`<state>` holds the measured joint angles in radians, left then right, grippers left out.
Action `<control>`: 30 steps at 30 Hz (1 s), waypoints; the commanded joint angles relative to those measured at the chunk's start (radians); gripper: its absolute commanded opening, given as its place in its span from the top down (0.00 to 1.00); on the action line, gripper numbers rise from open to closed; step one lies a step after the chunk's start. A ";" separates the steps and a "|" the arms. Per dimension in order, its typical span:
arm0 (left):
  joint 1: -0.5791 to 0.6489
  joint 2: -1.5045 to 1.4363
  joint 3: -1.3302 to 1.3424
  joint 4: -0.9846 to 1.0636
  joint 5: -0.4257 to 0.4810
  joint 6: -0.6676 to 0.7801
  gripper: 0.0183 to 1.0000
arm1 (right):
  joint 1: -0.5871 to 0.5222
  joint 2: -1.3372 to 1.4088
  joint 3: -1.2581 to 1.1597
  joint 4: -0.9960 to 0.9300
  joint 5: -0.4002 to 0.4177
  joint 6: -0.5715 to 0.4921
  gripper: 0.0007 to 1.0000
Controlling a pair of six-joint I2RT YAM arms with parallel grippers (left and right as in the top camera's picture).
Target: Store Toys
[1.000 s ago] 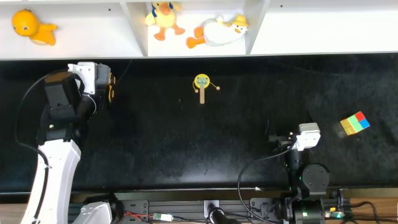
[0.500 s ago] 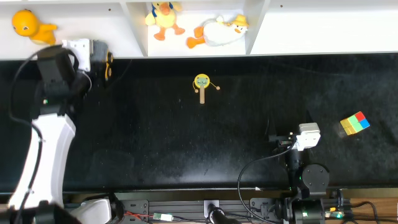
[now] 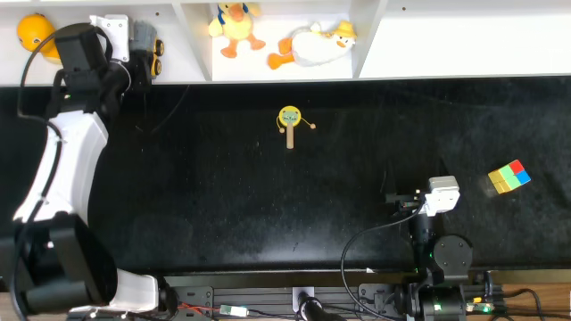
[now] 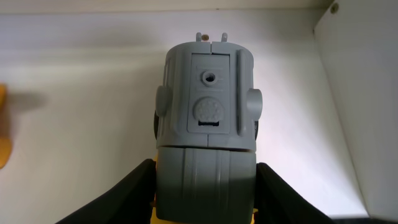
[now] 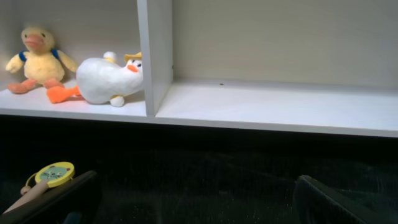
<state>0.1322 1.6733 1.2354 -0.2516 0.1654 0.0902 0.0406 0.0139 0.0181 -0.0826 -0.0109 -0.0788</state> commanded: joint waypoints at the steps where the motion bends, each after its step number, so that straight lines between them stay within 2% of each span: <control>1: -0.010 0.052 0.051 0.023 0.029 -0.045 0.78 | -0.001 -0.010 -0.013 0.005 0.007 0.001 0.00; 5: -0.011 0.087 0.068 0.023 0.037 -0.048 0.78 | -0.001 -0.010 -0.013 0.005 0.007 0.001 0.01; 7: -0.011 0.096 0.069 0.024 0.037 -0.047 0.73 | -0.001 -0.010 -0.013 0.005 0.007 0.001 0.00; 9: -0.011 0.098 0.069 0.022 0.037 -0.047 0.54 | -0.001 -0.010 -0.013 0.005 0.007 0.001 0.00; 11: -0.011 0.098 0.069 0.019 0.036 -0.047 0.22 | -0.001 -0.010 -0.013 0.005 0.007 0.001 0.00; 13: -0.011 0.098 0.069 0.019 0.036 -0.047 0.00 | -0.001 -0.010 -0.013 0.005 0.007 0.001 0.01; 18: -0.011 0.062 0.069 -0.014 0.033 -0.038 0.00 | -0.001 -0.010 -0.013 0.005 0.007 0.001 0.00; 25: -0.011 -0.096 0.051 -0.203 -0.049 0.038 0.00 | -0.001 -0.010 -0.013 0.005 0.007 0.001 0.01; 30: -0.011 -0.264 -0.057 -0.320 -0.114 0.044 0.00 | -0.001 -0.010 -0.013 0.005 0.007 0.001 0.00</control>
<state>0.1257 1.5032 1.2430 -0.5484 0.1085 0.1047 0.0406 0.0139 0.0181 -0.0826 -0.0105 -0.0788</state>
